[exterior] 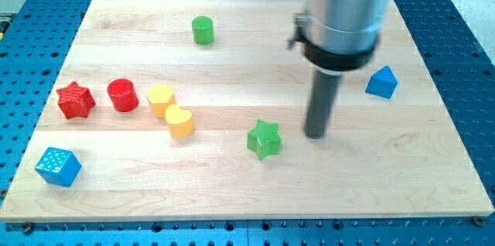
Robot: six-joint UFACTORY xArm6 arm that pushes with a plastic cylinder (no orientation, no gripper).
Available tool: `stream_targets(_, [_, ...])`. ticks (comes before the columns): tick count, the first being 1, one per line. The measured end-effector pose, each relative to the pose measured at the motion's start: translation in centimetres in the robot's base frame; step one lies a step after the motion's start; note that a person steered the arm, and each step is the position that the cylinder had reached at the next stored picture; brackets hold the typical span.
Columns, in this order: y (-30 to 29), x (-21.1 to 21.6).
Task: Place the green star slightly bottom left of the heart
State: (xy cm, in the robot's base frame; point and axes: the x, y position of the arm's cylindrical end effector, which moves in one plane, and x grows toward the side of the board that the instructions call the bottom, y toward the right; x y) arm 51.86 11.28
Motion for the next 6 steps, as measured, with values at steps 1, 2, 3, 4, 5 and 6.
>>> stream_targets(1, [-5.2, 0.8])
stream_targets(2, [-11.9, 1.5])
stream_targets(3, [-17.9, 1.6])
stream_targets(4, [-16.6, 1.9])
stream_targets(5, [-12.0, -1.8])
stream_targets(6, [-11.0, -4.3])
